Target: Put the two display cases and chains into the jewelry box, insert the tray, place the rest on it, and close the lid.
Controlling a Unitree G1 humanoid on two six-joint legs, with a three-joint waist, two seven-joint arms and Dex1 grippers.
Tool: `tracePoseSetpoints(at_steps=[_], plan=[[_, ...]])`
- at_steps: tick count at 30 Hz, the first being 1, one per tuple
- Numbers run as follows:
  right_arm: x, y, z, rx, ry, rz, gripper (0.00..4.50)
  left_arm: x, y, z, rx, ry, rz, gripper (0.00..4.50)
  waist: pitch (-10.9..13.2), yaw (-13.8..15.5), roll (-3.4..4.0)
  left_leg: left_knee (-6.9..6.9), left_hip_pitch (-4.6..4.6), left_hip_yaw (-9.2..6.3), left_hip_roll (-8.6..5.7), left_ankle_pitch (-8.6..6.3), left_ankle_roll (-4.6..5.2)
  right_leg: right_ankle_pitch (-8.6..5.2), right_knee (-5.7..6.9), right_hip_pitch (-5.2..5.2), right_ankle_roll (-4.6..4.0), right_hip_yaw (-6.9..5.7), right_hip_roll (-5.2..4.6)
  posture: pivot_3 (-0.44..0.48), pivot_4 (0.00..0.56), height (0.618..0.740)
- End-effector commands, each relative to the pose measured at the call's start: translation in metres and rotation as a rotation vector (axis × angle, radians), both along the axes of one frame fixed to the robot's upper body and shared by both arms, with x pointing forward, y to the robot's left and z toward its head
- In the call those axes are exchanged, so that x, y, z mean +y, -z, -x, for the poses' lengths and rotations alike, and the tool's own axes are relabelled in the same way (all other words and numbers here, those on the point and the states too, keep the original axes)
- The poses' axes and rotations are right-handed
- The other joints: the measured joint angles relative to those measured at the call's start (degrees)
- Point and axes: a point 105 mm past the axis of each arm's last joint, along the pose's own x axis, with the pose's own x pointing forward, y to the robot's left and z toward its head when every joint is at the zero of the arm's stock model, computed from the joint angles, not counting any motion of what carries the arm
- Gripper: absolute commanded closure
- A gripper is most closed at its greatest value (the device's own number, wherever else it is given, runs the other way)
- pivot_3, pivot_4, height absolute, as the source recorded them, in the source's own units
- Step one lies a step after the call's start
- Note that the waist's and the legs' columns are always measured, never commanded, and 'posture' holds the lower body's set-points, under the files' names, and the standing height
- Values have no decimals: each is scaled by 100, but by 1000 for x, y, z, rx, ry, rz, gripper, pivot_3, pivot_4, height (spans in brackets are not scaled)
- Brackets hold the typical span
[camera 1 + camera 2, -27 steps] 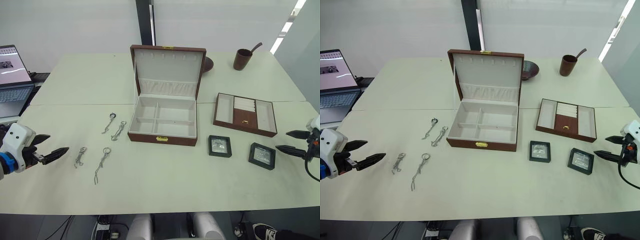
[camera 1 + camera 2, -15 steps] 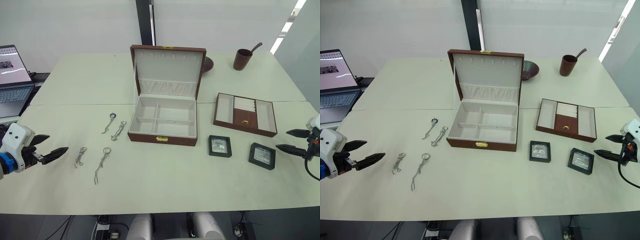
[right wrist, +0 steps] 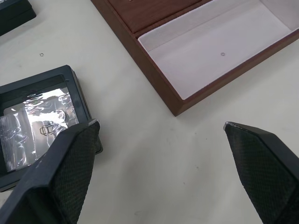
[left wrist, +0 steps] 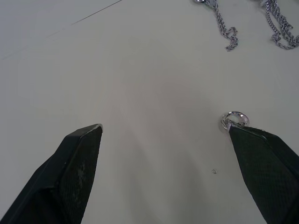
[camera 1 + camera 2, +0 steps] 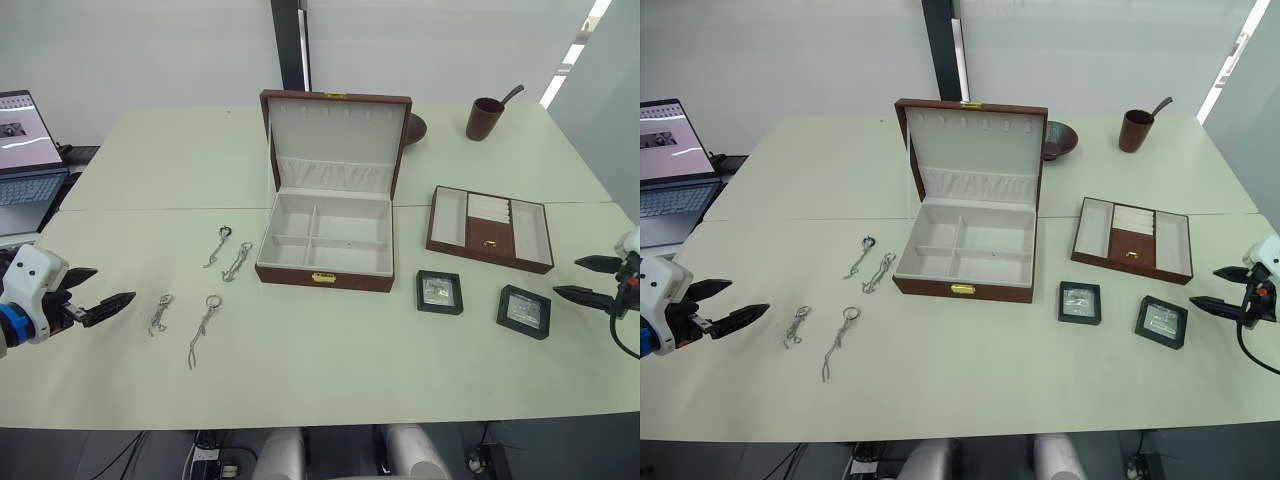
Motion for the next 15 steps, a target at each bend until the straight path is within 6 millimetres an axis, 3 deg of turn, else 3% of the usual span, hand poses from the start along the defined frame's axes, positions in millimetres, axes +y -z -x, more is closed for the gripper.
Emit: tracePoseSetpoints(at_steps=[1, 5, 8, 14, 15], plan=[[-5, -15, -2, -55, 15, 10, 0, 2, -8, -1, -23, -1, -18, 39, 0, 0, 0, 1, 0, 0, 0, 0, 0, 0, 0, 0, 0, 0, 0, 0, 150, 740], [-6, -23, -6, -115, 36, -16, 0, -2, -12, -6, -60, -5, -10, 39, 0, 0, 0, 2, 0, 0, 0, 0, 0, 0, 2, 0, 0, 0, 0, 0, 150, 740], [8, -50, -18, -253, 49, -170, 0, -25, -37, -21, -182, 28, 69, 39, 0, 8, 0, 6, -1, -2, 2, 0, 0, 0, 5, 1, 0, 0, -2, 0, 150, 740], [64, -63, -28, -335, -29, -296, 0, -72, -37, -41, -210, 115, 109, 39, -2, 24, -3, 32, -6, -16, 4, 0, 0, 1, 32, 3, 2, -4, -1, 0, 150, 740], [75, -63, -30, -342, -44, -312, 0, -79, -35, -46, -207, 123, 107, 418, -2, 26, -2, 31, -6, -17, 3, 0, -1, 1, 31, 2, 2, -6, 0, 0, 150, 740]])
